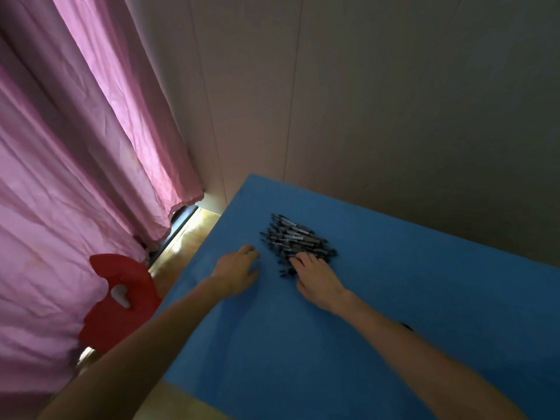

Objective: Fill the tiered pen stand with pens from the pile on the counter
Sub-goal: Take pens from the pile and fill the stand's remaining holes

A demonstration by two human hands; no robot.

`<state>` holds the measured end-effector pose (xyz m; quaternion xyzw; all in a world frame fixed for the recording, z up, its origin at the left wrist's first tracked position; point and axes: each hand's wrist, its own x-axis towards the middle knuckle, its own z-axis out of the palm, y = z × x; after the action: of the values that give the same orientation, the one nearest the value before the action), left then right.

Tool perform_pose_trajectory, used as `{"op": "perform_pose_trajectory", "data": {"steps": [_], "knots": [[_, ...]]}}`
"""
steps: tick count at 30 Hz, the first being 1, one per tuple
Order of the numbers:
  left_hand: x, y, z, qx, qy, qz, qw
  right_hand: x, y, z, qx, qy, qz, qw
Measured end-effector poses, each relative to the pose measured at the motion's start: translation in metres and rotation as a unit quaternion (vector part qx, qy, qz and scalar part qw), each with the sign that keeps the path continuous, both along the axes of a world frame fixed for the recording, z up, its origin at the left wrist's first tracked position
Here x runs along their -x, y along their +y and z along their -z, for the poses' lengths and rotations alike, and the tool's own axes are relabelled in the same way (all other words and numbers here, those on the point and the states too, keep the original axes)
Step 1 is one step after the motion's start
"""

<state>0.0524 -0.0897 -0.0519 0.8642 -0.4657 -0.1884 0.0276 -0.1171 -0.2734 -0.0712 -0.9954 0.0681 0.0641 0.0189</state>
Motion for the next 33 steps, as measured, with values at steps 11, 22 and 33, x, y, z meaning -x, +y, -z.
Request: {"op": "perform_pose_trajectory", "data": {"steps": [11,22,33], "knots": [[-0.026,-0.011,0.019,0.097,0.046,0.012,0.994,-0.01,0.007,0.009,0.07,-0.035,-0.004,0.997],[-0.005,-0.036,0.032,0.137,-0.021,0.062,0.988,0.015,0.006,0.031,0.101,-0.096,-0.005,0.99],[0.003,-0.061,0.039,0.151,-0.066,0.088,0.982,0.035,-0.004,0.023,0.129,-0.088,-0.054,0.986]]}}
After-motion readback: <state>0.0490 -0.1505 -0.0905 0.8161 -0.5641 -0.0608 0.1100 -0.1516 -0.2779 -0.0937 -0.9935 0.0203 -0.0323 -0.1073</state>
